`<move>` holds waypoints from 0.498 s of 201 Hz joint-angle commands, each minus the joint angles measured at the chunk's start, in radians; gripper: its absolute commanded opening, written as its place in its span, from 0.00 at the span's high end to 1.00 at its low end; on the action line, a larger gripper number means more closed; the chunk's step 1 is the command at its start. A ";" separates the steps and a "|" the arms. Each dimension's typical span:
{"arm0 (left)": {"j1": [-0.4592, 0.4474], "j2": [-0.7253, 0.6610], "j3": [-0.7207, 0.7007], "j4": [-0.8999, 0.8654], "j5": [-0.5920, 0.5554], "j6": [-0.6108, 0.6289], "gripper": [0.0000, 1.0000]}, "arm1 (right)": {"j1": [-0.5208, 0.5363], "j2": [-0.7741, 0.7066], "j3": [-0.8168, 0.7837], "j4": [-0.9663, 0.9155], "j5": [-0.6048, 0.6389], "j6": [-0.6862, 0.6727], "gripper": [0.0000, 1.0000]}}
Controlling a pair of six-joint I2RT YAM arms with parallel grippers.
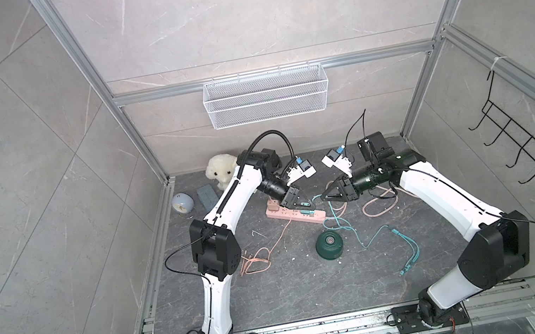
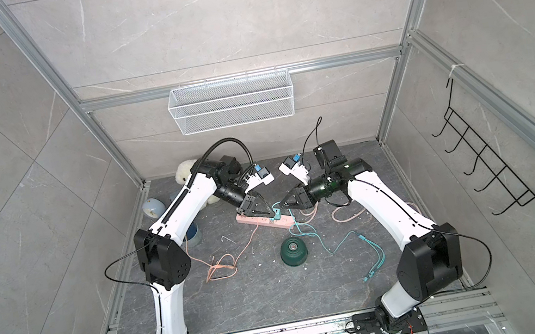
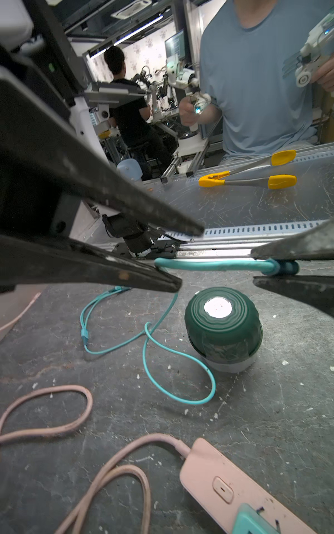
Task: Charge the cordless meat grinders
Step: Pick up the charging cable from the center of the board, then insert the charging cable into the plug.
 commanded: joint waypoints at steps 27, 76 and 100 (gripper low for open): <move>0.016 -0.195 -0.336 0.754 -0.323 -0.528 1.00 | 0.002 -0.047 -0.014 0.026 0.285 0.073 0.55; -0.034 -0.237 -0.558 1.222 -0.664 -0.775 1.00 | -0.002 -0.060 -0.063 0.045 0.377 0.104 0.57; -0.113 -0.220 -0.594 1.326 -0.833 -0.797 1.00 | -0.010 -0.066 -0.087 0.067 0.402 0.120 0.59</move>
